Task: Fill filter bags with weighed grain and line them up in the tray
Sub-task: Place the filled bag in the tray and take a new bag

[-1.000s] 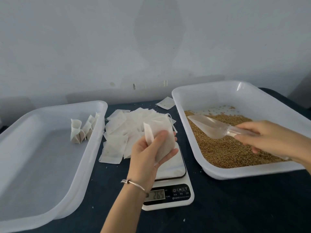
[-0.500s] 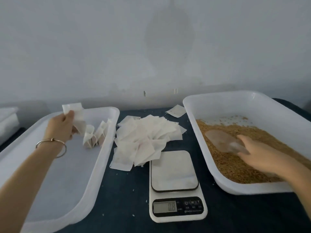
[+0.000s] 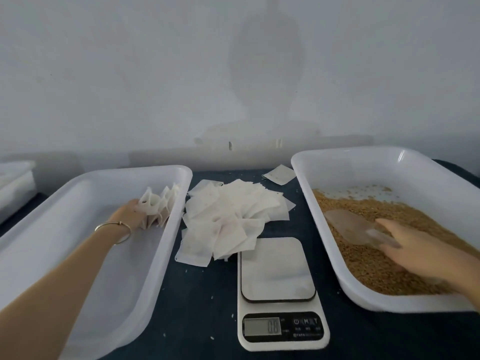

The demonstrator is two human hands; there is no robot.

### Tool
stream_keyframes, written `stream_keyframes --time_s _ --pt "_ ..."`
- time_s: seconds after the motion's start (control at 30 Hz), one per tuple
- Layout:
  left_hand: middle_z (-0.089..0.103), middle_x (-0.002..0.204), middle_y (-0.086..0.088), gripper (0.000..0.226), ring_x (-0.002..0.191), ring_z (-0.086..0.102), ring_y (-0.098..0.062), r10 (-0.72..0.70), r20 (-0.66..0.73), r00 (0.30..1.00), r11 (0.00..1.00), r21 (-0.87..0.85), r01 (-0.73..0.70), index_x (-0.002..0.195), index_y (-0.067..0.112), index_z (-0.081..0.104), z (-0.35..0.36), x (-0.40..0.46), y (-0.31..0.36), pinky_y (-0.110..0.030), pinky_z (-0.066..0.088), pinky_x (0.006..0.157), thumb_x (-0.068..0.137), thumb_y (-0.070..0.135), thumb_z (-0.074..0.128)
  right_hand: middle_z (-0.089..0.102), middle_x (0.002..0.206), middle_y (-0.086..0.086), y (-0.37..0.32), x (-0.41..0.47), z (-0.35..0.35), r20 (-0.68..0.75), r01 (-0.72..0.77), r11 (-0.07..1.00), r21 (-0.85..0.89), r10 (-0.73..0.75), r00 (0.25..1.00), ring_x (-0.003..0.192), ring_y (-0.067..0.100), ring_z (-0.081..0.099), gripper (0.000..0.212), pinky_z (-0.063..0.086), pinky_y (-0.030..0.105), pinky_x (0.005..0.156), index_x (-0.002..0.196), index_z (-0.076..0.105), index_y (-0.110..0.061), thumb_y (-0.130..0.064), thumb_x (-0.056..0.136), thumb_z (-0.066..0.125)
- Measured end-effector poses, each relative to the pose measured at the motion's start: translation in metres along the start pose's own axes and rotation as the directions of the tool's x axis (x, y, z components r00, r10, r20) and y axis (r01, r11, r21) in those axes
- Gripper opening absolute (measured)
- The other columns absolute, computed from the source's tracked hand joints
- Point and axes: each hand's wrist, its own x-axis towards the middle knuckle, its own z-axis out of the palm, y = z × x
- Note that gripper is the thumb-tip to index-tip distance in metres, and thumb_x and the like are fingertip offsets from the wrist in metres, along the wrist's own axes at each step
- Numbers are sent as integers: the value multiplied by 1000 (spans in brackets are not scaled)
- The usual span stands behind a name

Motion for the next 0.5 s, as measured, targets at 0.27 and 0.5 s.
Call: stream_keyframes --time_s 0.27,0.5 --pt "66 86 10 5 71 60 -6 605 -10 796 794 71 -603 90 28 64 18 -115 124 -25 46 72 88 26 59 63 101 -8 -16 -7 -2 5 73 992 -105 -73 997 83 6 66 63 56 24 70 148 20 -27 -41 94 49" --pt "54 126 -7 40 115 52 -27 361 280 890 711 534 -456 121 13 53 93 -137 129 -34 41 90 97 43 40 54 120 -8 -33 -20 6 -323 70 972 -227 -142 936 77 4 54 55 43 17 54 144 32 -31 -46 93 46"
